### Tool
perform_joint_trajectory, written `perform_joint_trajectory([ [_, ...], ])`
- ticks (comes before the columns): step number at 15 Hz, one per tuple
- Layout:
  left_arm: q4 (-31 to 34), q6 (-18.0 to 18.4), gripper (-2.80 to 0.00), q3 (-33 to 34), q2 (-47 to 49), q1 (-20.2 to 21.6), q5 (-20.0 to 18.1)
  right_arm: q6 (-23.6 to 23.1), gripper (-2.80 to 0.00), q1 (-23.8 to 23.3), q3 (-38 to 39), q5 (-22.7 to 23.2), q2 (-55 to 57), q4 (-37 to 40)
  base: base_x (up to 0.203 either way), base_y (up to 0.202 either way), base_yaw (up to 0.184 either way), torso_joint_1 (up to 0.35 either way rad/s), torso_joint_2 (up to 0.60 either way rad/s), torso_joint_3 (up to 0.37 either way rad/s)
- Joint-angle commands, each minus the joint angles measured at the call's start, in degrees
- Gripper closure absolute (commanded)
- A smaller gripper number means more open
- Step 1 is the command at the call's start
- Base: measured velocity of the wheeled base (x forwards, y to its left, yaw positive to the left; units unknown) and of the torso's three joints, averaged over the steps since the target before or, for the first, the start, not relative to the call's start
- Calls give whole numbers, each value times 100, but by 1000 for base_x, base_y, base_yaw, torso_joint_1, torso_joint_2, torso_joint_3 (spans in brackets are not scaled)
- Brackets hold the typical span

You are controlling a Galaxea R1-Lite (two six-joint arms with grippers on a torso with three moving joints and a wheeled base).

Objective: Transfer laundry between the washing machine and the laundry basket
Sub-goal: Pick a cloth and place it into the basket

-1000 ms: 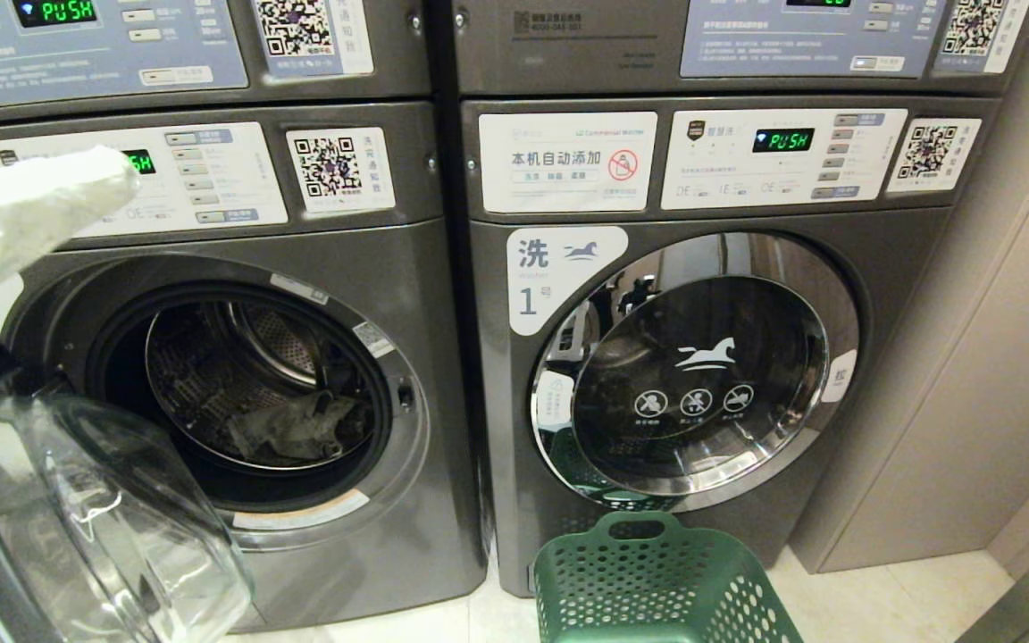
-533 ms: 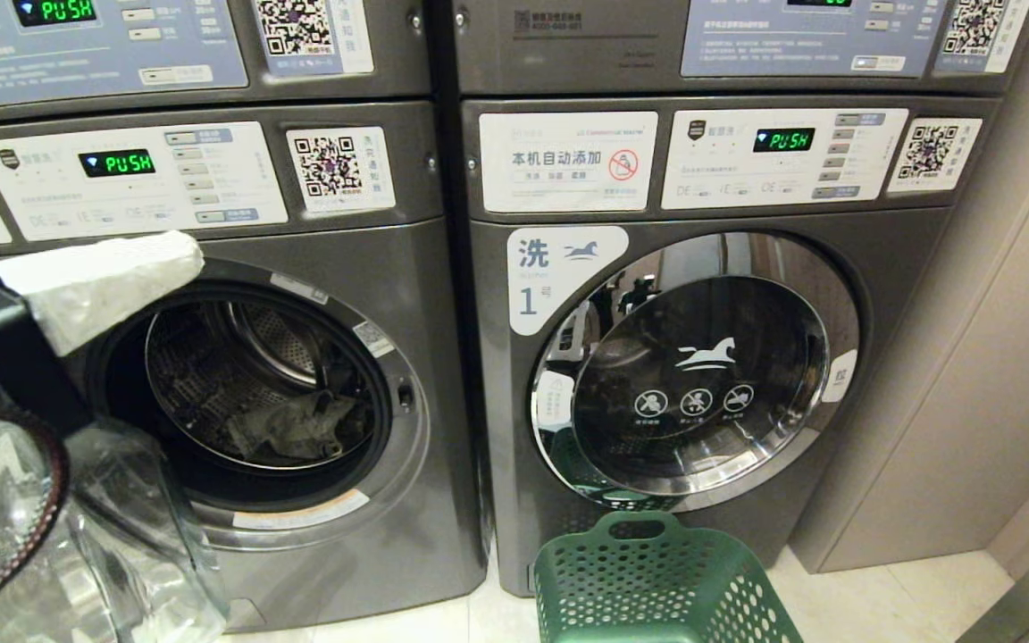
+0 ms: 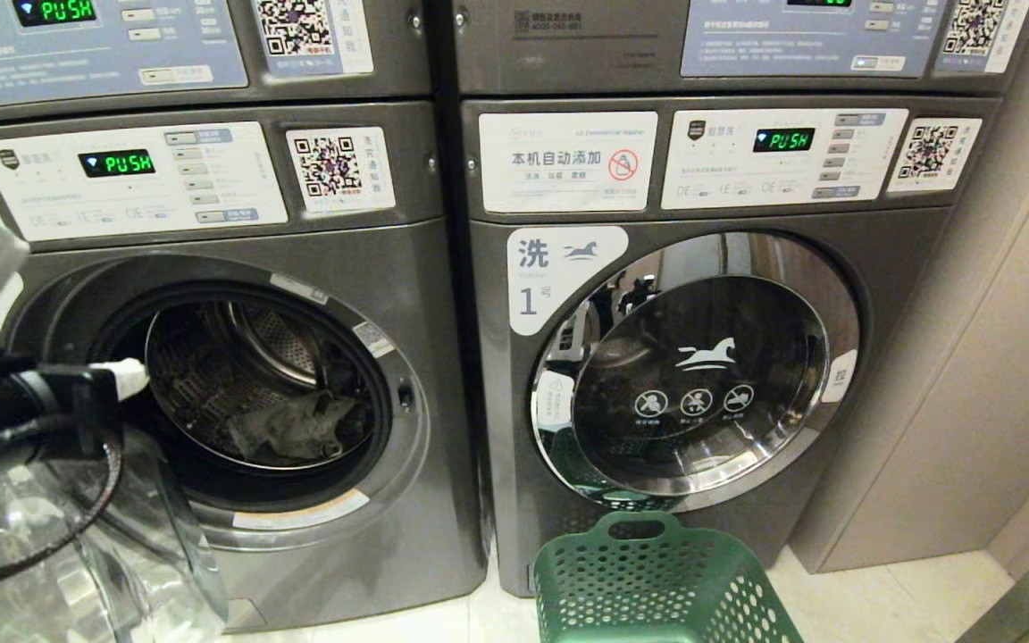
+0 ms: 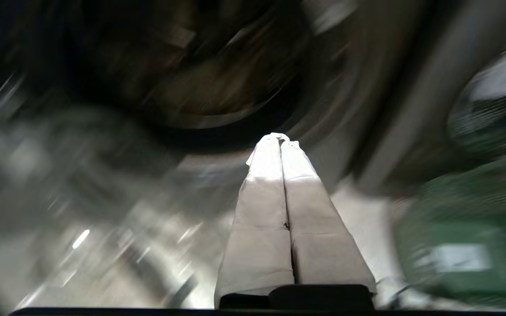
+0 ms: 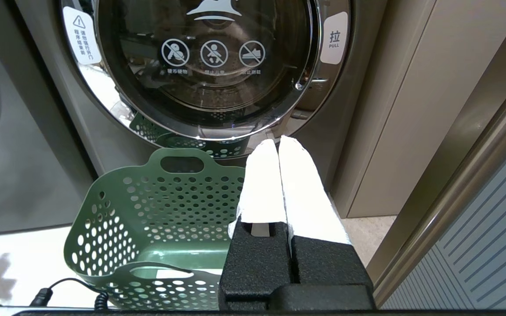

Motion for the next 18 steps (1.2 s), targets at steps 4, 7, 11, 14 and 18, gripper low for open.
perform_joint_trajectory([
  [4,1519,234,0,128,376,404,1907,-5,0,1,0,-2,9,-1,0,0,0,0,0,0],
  [7,1562,230,0,178,486,488,2680,-5,0,1,0,-2,9,-1,0,0,0,0,0,0],
  [11,1557,236,0,370,588,1144,3047,-5,0,1,0,-2,9,-1,0,0,0,0,0,0],
  [14,1546,247,0,476,523,1714,3058,-5,0,1,0,-2,9,-1,0,0,0,0,0,0],
  [18,1522,222,0,479,443,2964,3056,-12,0,1,0,-2,9,-1,0,0,0,0,0,0],
])
